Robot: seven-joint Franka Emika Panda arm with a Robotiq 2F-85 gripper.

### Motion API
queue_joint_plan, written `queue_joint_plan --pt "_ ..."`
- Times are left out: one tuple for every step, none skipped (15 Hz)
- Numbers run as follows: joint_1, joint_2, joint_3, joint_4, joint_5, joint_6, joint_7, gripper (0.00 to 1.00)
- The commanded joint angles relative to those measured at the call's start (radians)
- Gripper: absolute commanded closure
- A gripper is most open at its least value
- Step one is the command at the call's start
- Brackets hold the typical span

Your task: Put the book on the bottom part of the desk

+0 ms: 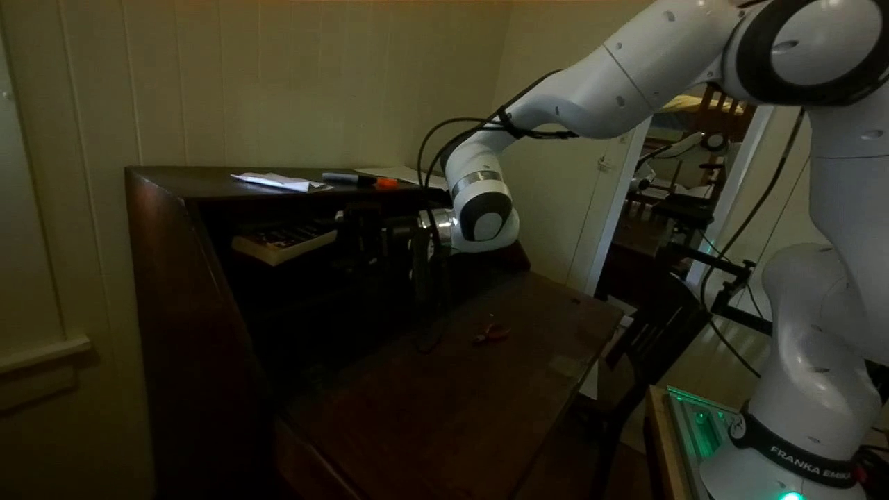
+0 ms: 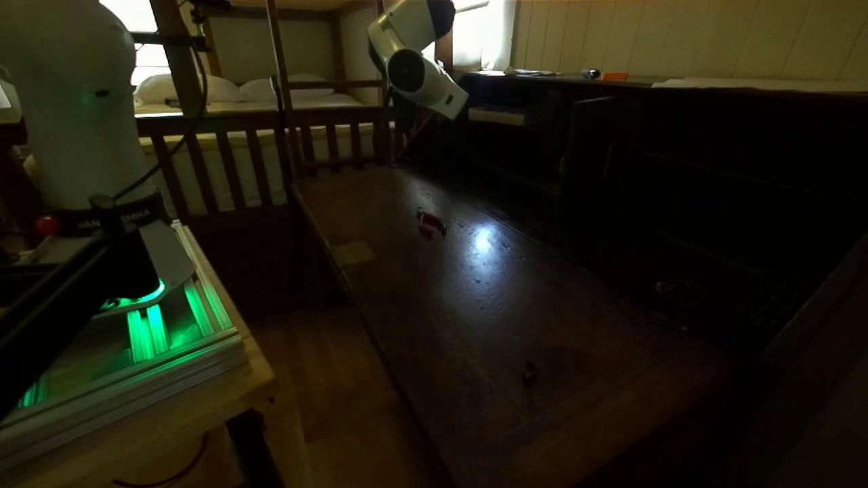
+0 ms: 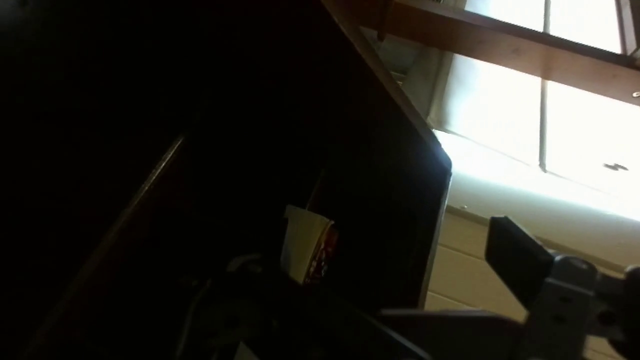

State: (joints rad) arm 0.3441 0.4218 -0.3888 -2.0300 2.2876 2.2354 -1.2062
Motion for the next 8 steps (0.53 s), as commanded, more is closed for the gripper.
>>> queue_joint_plan --pt "-0.132 0.105 0.146 0.174 0.069 0.059 -0.047 0.00" --pt "-0.153 0.124 0.171 0.207 0.087 0.066 -0.057 0.00" --pt "-0.169 0.143 0.190 0.241 0.102 0.081 -0.060 0.00" --pt "-0.180 0.160 0.204 0.270 0.116 0.096 -0.062 0.00" --pt "-0.189 0.176 0.215 0.295 0.126 0.109 -0.068 0.00" --pt "-0.196 0.194 0.223 0.321 0.135 0.123 -0.067 0.00" --pt "-0.200 0.209 0.230 0.341 0.143 0.134 -0.067 0.00" --pt "-0.204 0.224 0.235 0.359 0.147 0.144 -0.063 0.00"
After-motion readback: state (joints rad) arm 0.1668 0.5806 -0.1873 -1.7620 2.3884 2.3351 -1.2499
